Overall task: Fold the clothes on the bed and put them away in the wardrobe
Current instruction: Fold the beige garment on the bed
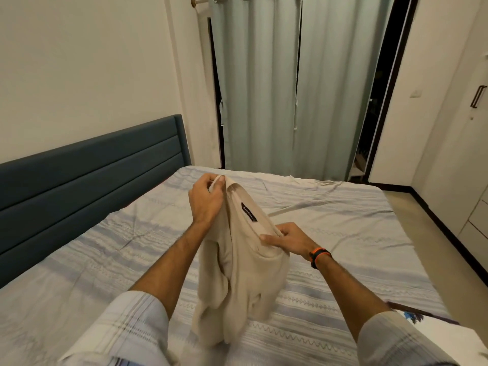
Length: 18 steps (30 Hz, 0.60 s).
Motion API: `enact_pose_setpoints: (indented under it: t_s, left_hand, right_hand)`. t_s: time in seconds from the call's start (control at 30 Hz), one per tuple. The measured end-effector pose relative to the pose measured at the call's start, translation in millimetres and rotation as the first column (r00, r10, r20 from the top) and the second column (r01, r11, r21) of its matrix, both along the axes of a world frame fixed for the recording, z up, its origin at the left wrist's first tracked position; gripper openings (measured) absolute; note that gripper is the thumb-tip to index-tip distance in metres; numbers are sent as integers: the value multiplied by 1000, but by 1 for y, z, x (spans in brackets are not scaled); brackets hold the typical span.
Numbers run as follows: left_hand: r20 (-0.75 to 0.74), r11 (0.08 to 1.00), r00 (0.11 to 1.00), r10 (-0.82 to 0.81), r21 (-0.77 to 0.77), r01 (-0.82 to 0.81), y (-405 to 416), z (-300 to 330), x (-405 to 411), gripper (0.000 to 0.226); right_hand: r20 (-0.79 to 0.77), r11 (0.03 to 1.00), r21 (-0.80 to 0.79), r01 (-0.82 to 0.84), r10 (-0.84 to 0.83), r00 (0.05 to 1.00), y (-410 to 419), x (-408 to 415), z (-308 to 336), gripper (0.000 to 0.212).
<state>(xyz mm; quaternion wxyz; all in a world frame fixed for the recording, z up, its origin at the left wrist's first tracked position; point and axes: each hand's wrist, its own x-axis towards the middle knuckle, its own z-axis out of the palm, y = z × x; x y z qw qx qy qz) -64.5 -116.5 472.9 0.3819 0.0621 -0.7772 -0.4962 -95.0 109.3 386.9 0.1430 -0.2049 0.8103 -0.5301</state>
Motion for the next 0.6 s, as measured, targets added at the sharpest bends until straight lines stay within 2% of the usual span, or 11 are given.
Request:
enact_pose_setpoints:
  t_s: [0.1, 0.2, 0.27, 0.37, 0.47, 0.6]
  left_hand:
    - [11, 993, 996, 93, 67, -93, -20, 0, 2, 18]
    - [57, 980, 987, 152, 123, -158, -36, -4, 2, 19]
    - [83, 967, 981, 173, 174, -185, -43, -6, 2, 20]
    - [105, 964, 979, 176, 185, -194, -52, -8, 1, 21]
    - [128, 969, 974, 185, 141, -202, -62, -10, 3, 22]
    - [164, 978, 964, 209, -8, -210, -79, -16, 4, 27]
  right_hand:
    - [45, 999, -48, 3, -1, 999, 4, -1, -8, 44]
    - [99, 990, -118, -73, 85, 991, 4, -1, 0, 26]
    - [139, 983, -98, -153, 166, 976, 2, -2, 8, 27]
    - [119, 985, -32, -171, 174, 978, -4, -6, 16, 27]
    - [21, 995, -86, -49, 51, 998, -8, -13, 18, 16]
    - [-152, 965, -199, 173, -205, 967, -10, -23, 27, 21]
